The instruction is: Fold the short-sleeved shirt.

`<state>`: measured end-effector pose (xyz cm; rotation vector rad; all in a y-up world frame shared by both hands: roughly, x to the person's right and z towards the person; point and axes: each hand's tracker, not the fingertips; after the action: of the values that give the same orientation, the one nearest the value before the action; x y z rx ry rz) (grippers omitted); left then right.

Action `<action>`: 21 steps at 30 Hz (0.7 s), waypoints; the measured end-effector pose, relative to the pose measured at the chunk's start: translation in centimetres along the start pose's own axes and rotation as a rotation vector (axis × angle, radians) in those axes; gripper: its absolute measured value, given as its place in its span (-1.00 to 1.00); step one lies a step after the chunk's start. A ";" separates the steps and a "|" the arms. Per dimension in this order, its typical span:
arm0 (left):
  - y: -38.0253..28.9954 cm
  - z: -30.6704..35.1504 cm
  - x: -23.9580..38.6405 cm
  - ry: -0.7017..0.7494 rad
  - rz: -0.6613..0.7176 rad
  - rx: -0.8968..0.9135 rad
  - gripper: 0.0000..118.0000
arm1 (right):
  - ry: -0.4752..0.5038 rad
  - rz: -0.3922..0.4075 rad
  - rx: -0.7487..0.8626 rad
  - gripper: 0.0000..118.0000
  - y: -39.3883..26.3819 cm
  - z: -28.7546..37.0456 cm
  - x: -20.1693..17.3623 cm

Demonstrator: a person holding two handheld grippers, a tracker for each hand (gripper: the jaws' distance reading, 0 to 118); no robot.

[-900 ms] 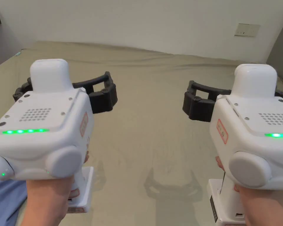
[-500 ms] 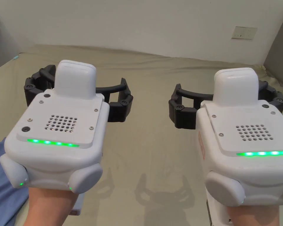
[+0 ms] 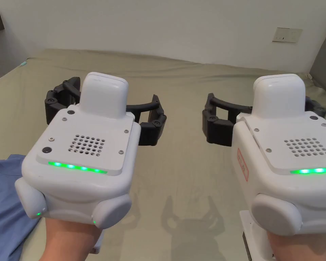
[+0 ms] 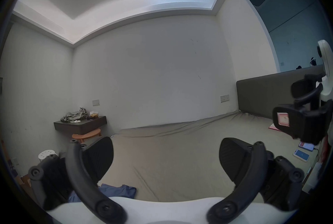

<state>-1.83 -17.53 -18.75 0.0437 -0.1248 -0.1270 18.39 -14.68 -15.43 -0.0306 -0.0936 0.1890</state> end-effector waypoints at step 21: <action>-0.3 -1.6 -0.2 -0.045 0.004 -0.056 -1.00 | 0.026 0.007 -0.013 -1.00 -0.1 -0.5 -0.3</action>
<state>-1.91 -17.79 -20.37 -0.0154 -0.1658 -0.1270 18.19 -14.87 -15.92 -0.0461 -0.0690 0.1949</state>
